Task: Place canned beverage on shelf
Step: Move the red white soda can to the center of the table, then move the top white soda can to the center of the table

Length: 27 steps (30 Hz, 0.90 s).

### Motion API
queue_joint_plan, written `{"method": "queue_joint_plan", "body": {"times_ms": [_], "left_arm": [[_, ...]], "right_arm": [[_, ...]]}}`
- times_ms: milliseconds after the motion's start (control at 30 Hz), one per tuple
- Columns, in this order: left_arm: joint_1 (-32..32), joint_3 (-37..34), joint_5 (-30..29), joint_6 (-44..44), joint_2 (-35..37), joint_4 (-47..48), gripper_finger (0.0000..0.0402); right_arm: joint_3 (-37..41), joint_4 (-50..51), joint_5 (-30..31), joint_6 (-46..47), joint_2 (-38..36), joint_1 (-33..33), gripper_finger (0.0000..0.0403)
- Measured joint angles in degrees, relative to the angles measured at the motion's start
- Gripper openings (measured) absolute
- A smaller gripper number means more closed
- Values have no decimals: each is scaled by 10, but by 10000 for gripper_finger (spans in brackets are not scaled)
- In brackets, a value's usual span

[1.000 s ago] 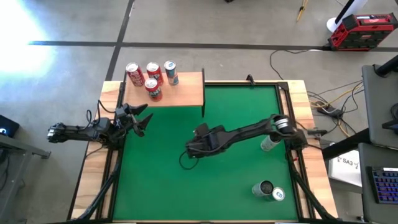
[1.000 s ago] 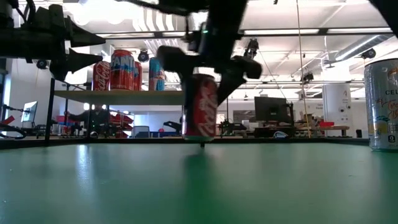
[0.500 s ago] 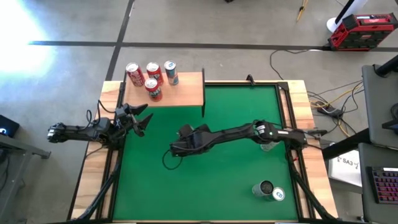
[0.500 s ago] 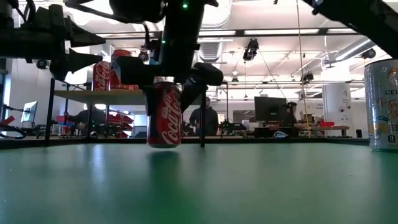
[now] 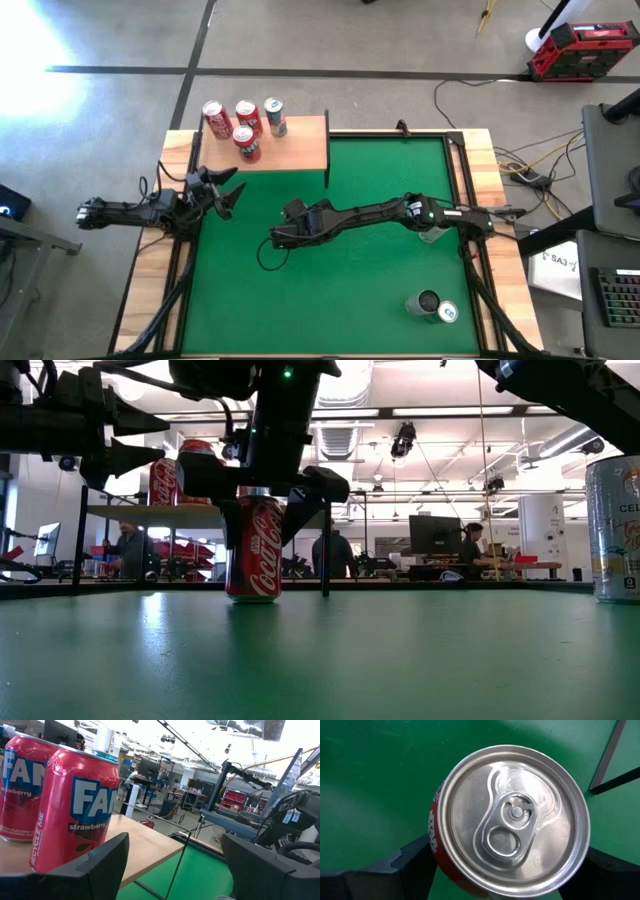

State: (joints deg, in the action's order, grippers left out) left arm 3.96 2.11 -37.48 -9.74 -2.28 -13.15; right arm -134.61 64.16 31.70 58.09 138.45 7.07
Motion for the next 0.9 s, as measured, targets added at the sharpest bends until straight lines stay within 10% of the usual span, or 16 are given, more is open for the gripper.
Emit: {"method": "queue_joint_plan", "body": {"times_ms": [900], "left_arm": [[0, 0, 0, 0, 0, 0, 302]], "right_arm": [[0, 192, -93, 120, -42, 25, 382]]}}
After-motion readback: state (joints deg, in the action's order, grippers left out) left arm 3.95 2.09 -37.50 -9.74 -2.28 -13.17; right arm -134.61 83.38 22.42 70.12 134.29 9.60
